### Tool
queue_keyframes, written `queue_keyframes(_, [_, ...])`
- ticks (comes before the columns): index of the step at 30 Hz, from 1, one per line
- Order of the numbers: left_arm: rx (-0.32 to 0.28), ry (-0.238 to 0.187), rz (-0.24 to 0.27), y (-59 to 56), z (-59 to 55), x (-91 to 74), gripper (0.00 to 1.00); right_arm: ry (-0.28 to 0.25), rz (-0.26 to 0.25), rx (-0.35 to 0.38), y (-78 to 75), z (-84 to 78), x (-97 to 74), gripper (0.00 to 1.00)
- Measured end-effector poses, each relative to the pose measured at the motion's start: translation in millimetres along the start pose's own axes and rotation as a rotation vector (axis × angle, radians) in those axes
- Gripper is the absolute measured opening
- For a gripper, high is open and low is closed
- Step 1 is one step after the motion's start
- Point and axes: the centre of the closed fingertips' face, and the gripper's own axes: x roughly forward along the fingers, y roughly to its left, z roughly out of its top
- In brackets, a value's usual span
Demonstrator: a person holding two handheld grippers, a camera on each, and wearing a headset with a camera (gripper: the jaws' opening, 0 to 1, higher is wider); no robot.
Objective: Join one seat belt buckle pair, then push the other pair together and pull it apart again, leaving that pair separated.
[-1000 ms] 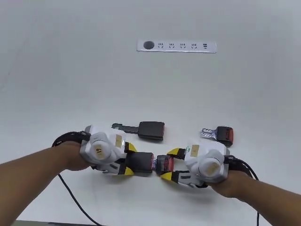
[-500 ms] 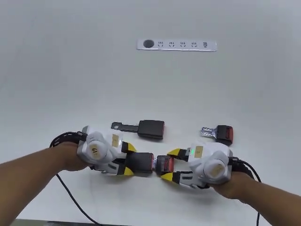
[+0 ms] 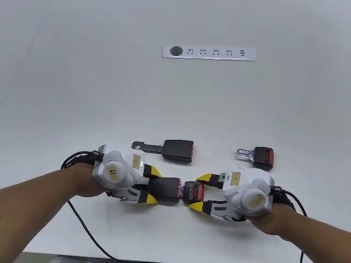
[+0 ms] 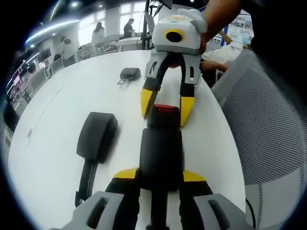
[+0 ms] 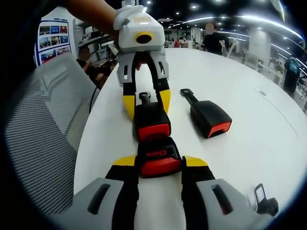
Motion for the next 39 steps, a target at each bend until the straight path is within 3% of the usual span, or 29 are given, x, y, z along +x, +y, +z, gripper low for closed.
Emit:
queue_keyframes(4, [0.051, 0.036, 0.011, -0.9, -0.2, 1.4, 0.32, 0.001, -0.016, -0.01, 0.8, 1.2, 0.4, 0.34])
queue_keyframes(10, [0.016, 0.066, 0.037, -1.6, 0.2, 1.6, 0.33, 0.009, -0.031, -0.013, -0.3, 2.5, 0.1, 0.35])
queue_keyframes(12, [0.011, 0.074, 0.05, -1.8, 1.4, 2.3, 0.34, 0.013, -0.047, 0.002, 0.2, 4.0, -0.7, 0.36])
queue_keyframes(14, [-0.005, 0.087, 0.064, -3.0, 0.9, 2.1, 0.39, 0.02, -0.071, 0.078, -0.9, 3.2, -1.3, 0.38])
queue_keyframes(18, [-0.067, 0.033, 0.089, -7.6, 8.5, -1.9, 0.5, -0.055, -0.084, 0.126, -1.4, 14.2, -8.7, 0.55])
queue_keyframes(19, [-0.119, 0.016, 0.104, -7.2, 10.0, -4.2, 0.55, -0.059, -0.097, 0.122, -4.1, 15.4, -12.5, 0.58])
queue_keyframes(21, [-0.137, -0.024, 0.127, -5.2, 15.2, -9.1, 0.62, -0.075, -0.109, 0.128, -8.0, 16.3, -14.0, 0.64])
queue_keyframes(26, [-0.22, -0.065, 0.184, -3.3, 21.6, -27.2, 0.76, -0.107, -0.145, 0.137, -13.6, 20.2, -27.9, 0.7])
queue_keyframes(33, [-0.231, -0.075, 0.25, -4.8, 31.0, -48.3, 0.79, -0.129, -0.177, 0.149, -15.2, 22.1, -51.0, 0.74])
queue_keyframes(39, [-0.242, -0.089, 0.284, -2.0, 36.0, -61.1, 0.83, -0.148, -0.204, 0.165, -26.8, 15.6, -73.2, 0.77])
